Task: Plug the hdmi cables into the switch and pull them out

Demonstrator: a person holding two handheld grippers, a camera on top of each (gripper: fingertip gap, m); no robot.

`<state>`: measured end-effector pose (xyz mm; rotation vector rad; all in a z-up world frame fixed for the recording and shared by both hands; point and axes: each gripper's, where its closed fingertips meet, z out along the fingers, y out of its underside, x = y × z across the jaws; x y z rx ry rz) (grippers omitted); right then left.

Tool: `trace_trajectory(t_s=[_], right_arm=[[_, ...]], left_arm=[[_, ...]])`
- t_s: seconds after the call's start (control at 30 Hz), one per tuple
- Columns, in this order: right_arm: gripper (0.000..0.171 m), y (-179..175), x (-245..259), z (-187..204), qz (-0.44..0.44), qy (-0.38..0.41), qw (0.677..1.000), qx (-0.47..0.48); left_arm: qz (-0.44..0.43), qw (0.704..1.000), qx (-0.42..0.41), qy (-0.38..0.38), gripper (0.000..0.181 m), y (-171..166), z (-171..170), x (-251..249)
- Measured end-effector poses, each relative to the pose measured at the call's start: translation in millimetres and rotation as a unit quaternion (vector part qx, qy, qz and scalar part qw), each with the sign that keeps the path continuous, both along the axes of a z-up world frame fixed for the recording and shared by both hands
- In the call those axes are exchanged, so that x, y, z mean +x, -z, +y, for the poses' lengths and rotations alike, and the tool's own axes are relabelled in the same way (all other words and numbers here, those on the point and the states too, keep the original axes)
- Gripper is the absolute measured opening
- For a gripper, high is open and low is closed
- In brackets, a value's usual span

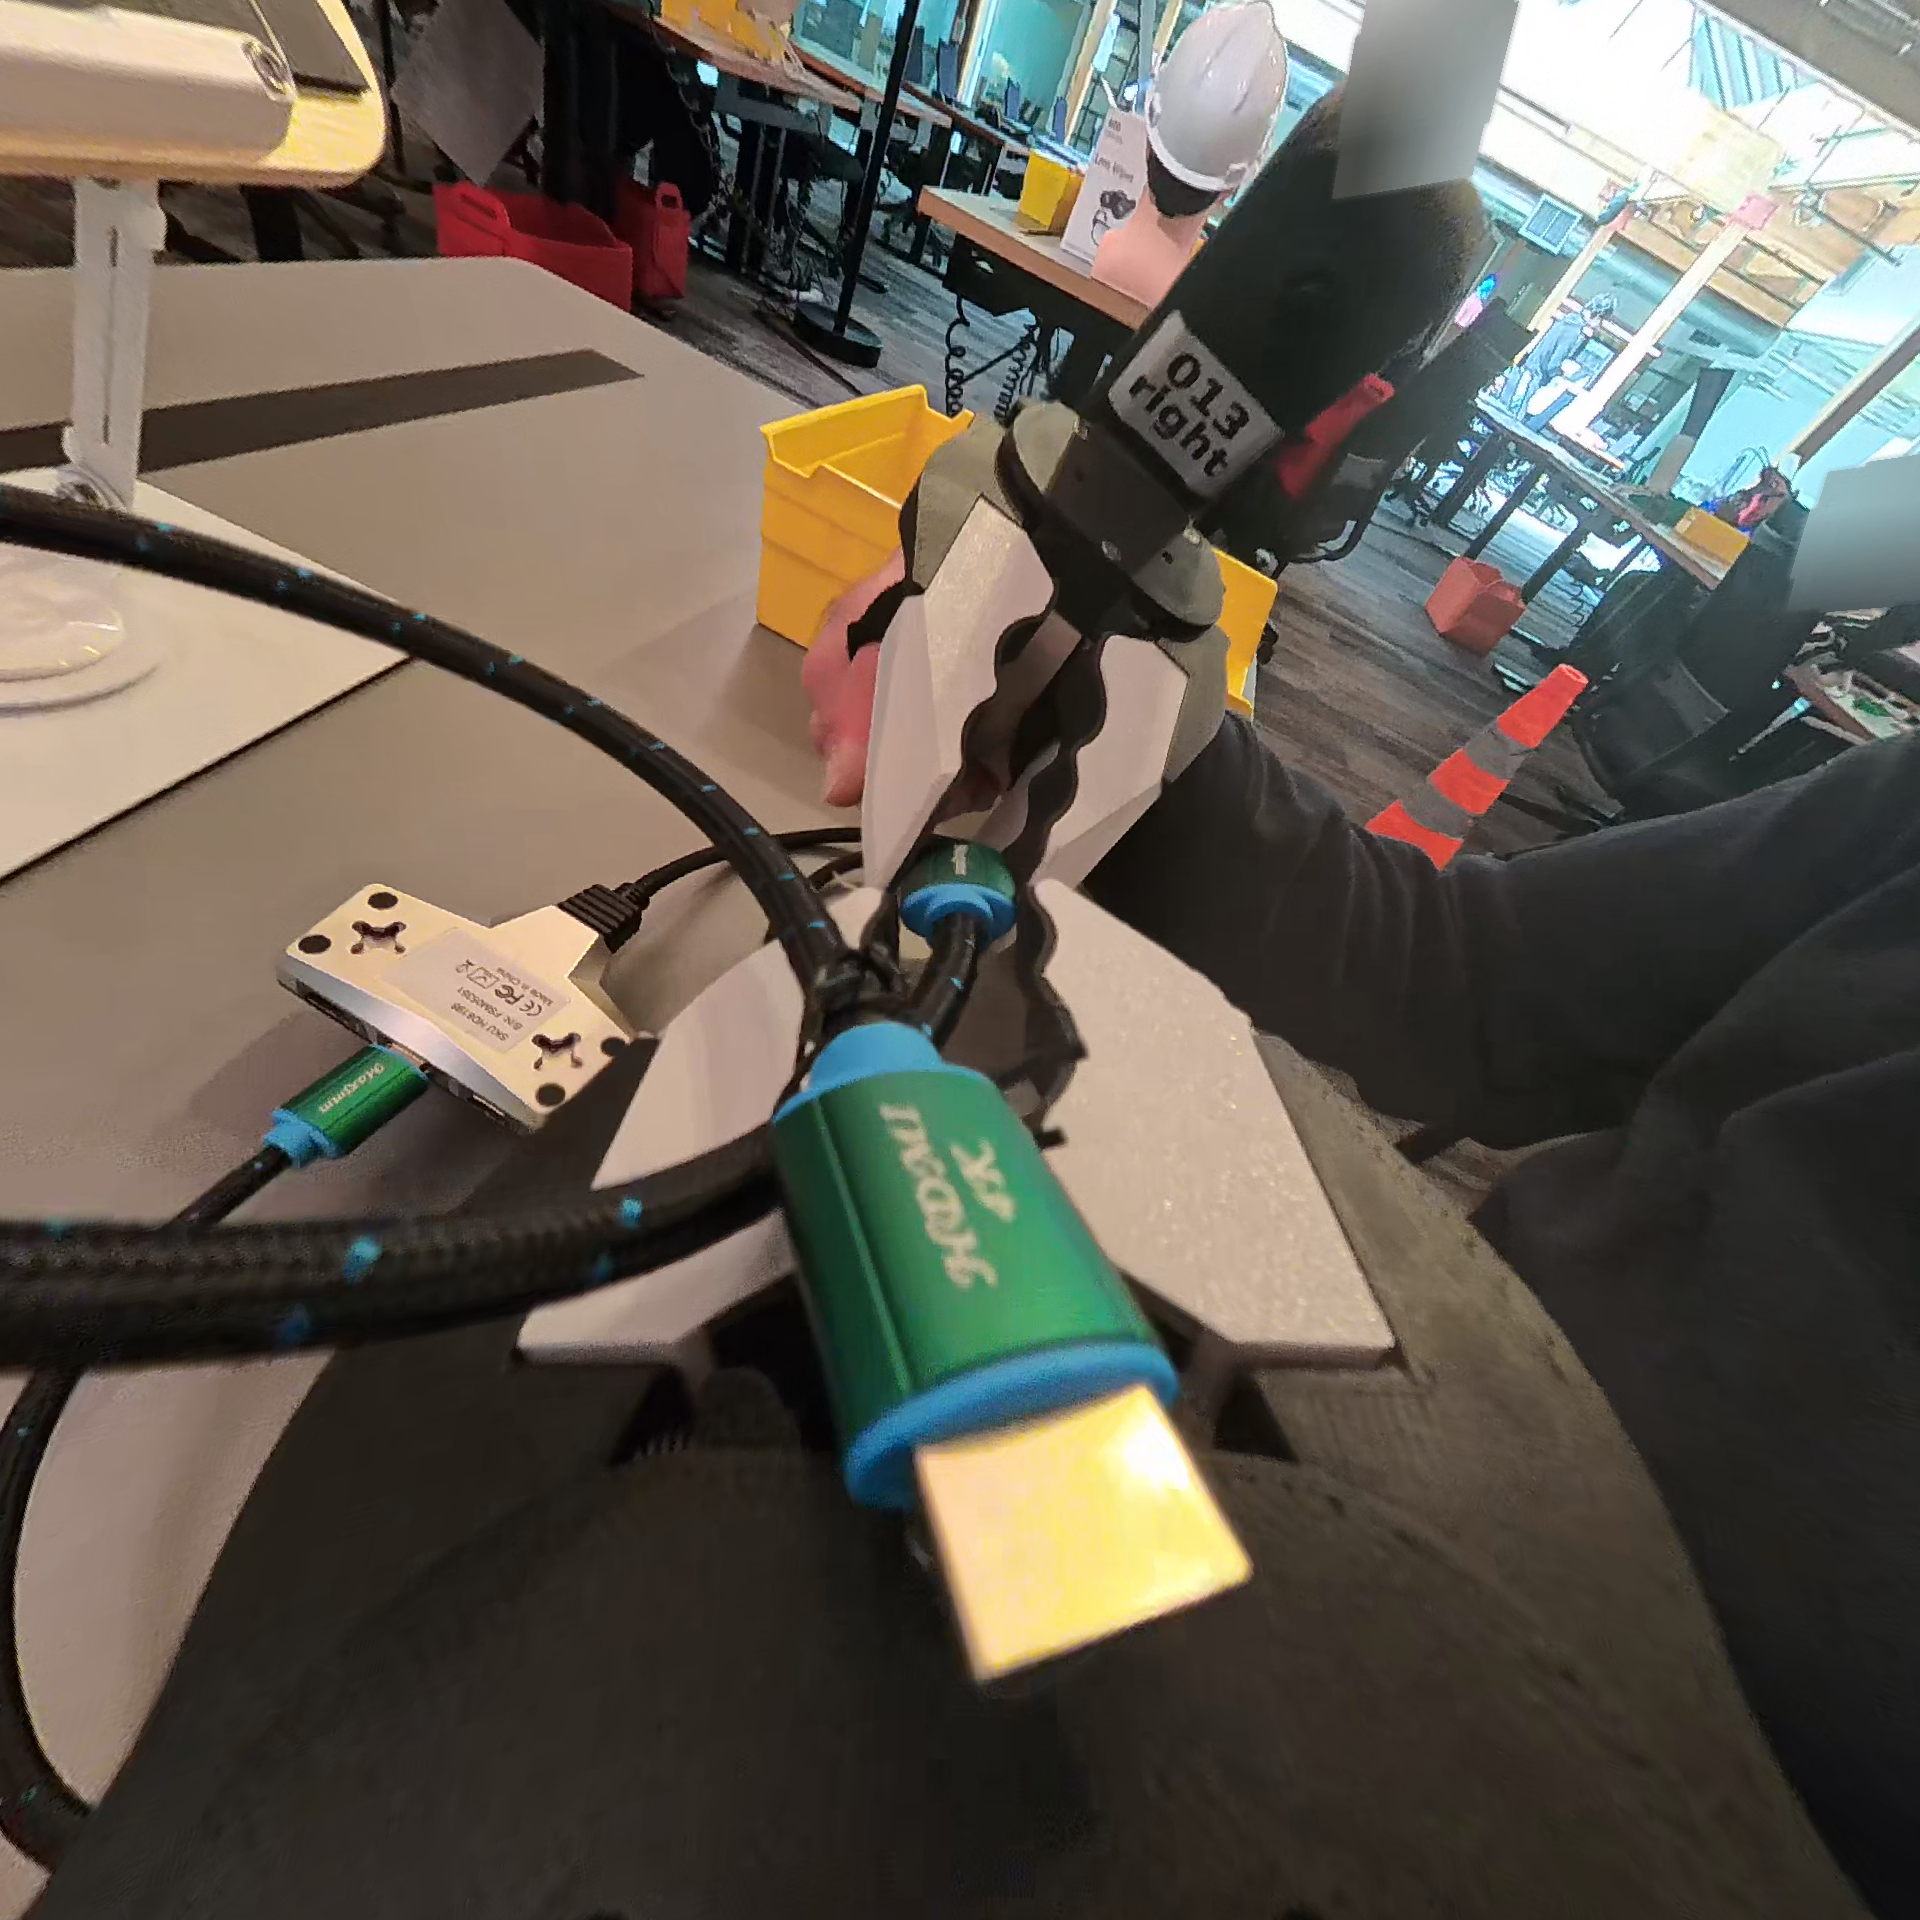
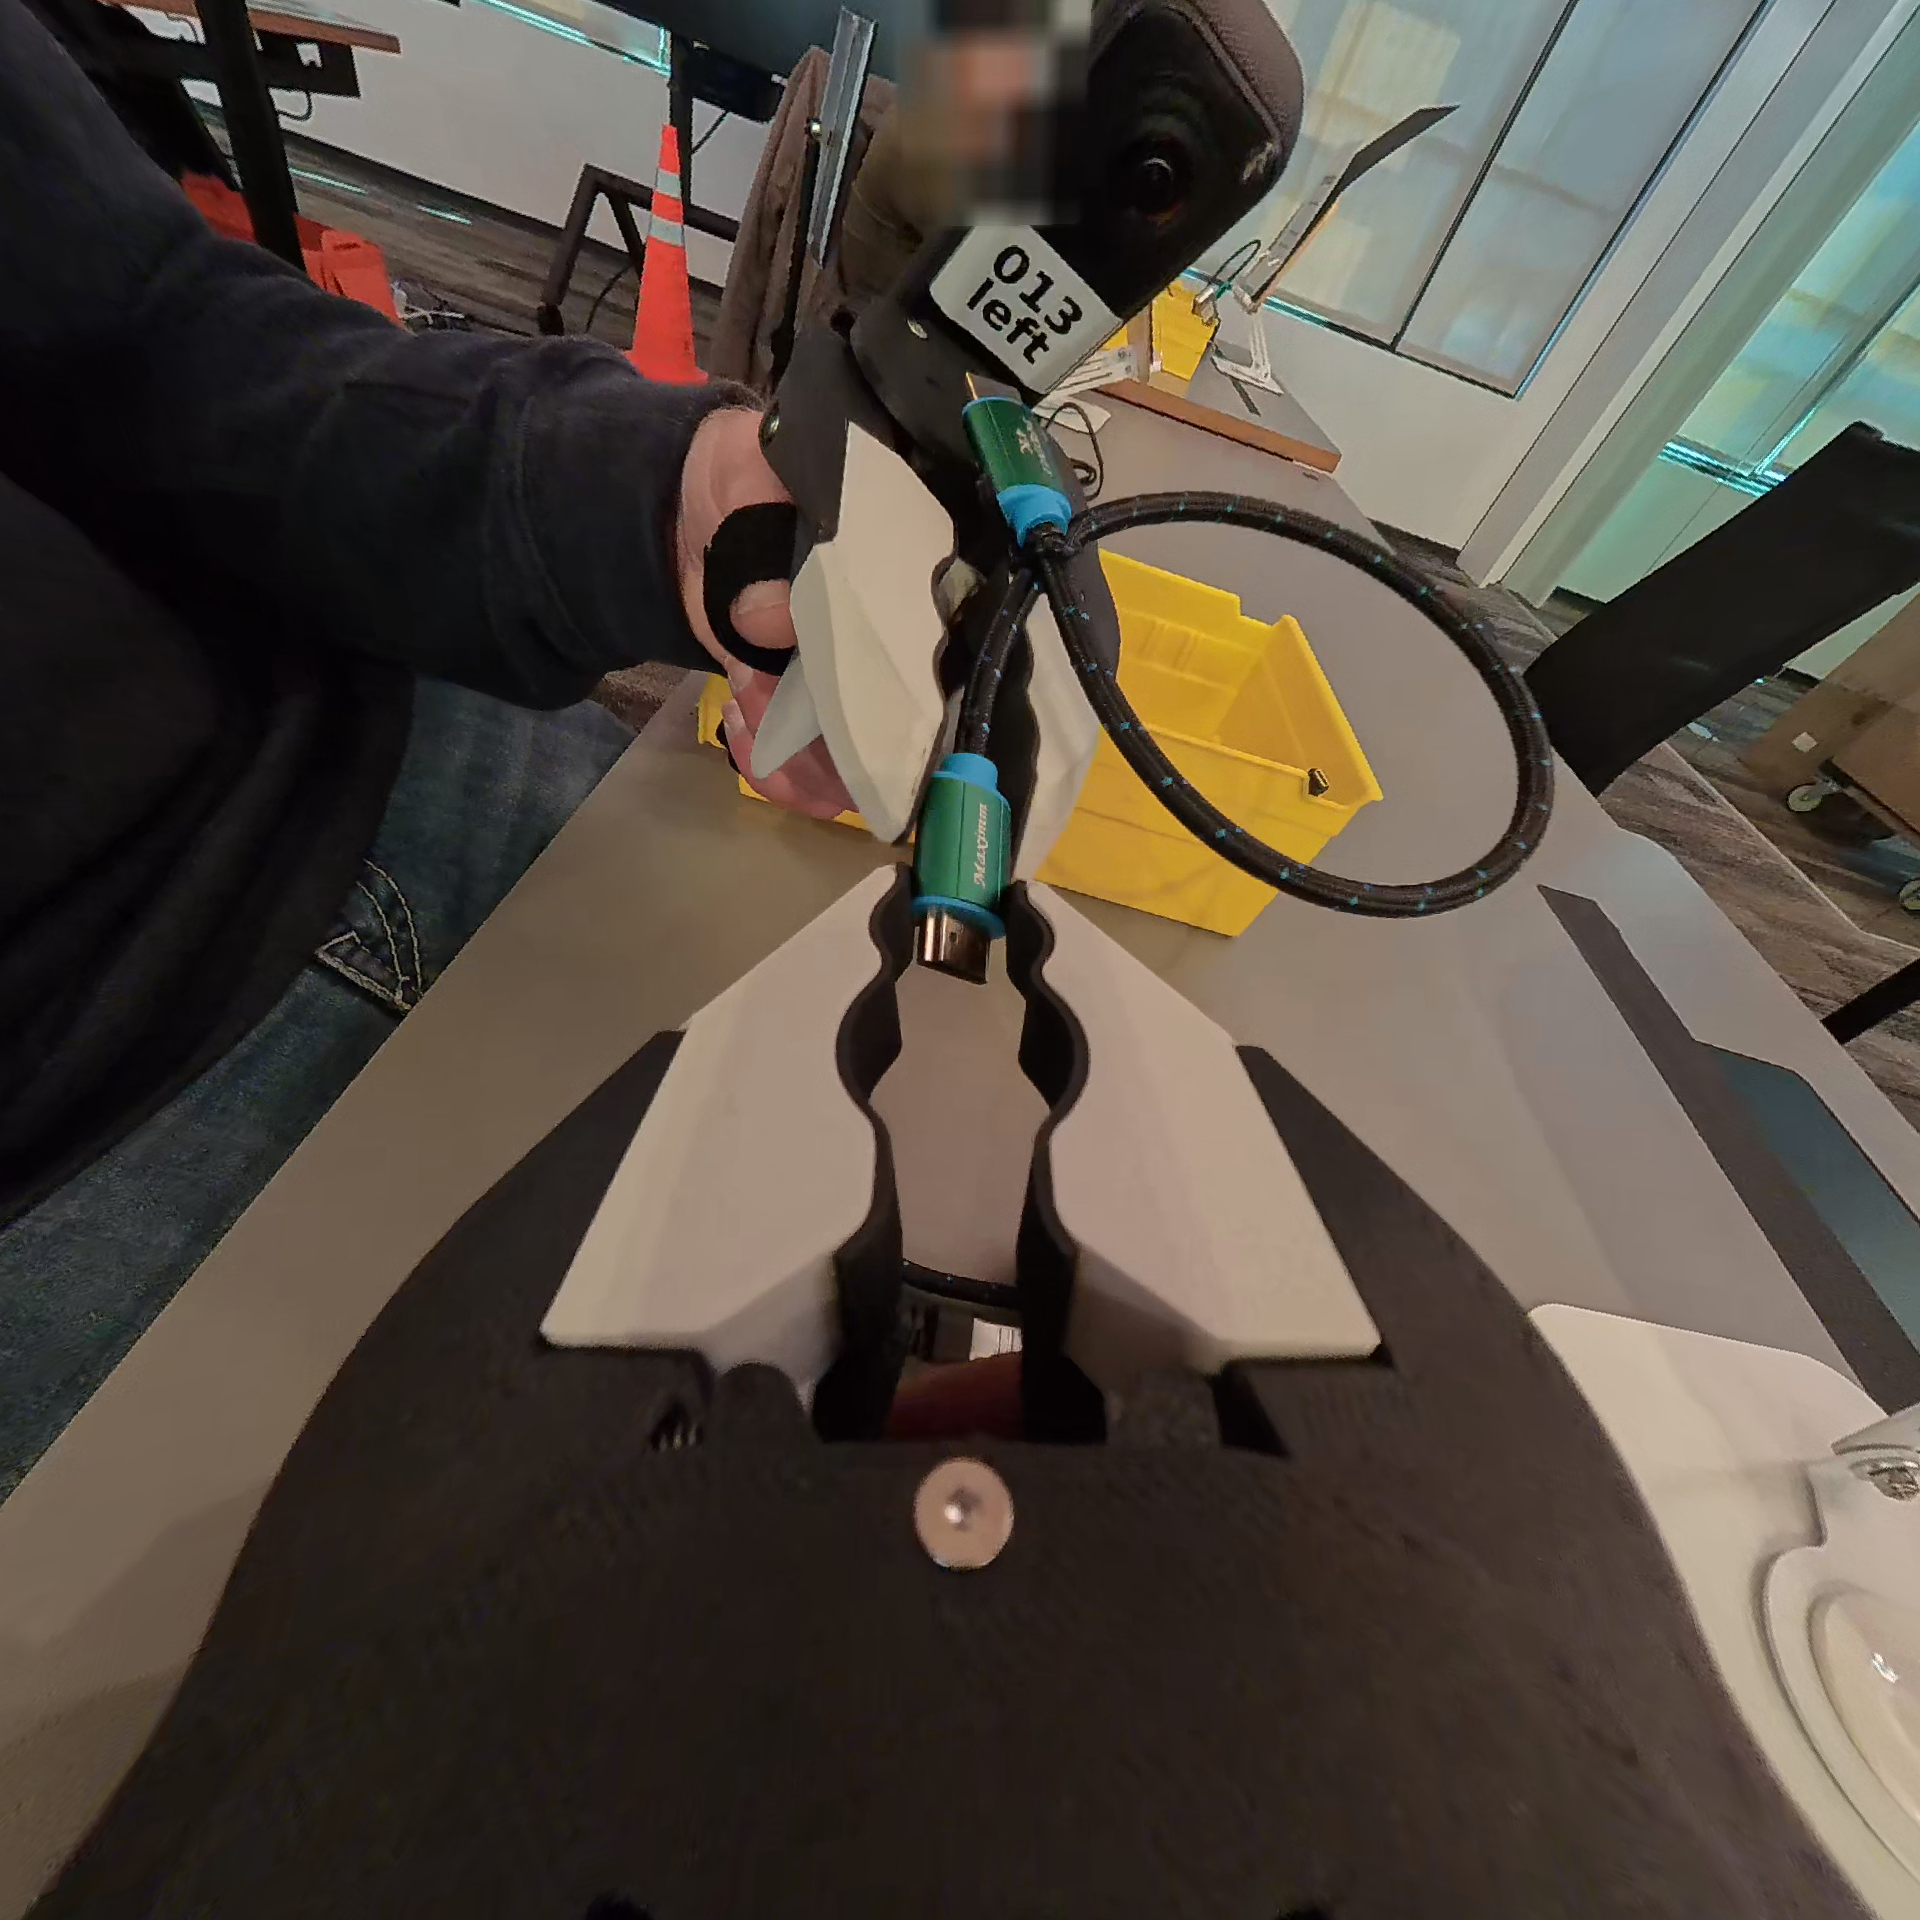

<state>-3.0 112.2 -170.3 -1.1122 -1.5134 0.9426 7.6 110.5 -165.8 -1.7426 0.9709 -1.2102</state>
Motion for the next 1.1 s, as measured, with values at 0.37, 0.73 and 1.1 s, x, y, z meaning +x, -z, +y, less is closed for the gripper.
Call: trace_trajectory(t_s=[0.37,0.73,1.1], right_arm=[[0.014,9,2,-3,-0.029,-0.006,1.000,0.009],[0.015,12,3,-2,-0.038,-0.005,0.999,0.010],[0.014,17,2,-4,-0.050,-0.010,0.999,0.009]], left_arm=[[0.024,1.000,0.015,-0.001,0.026,9,0,2],[0.034,0.999,0.039,0.002,0.021,12,-2,3],[0.030,0.998,0.062,-0.006,0.022,10,-1,5]])
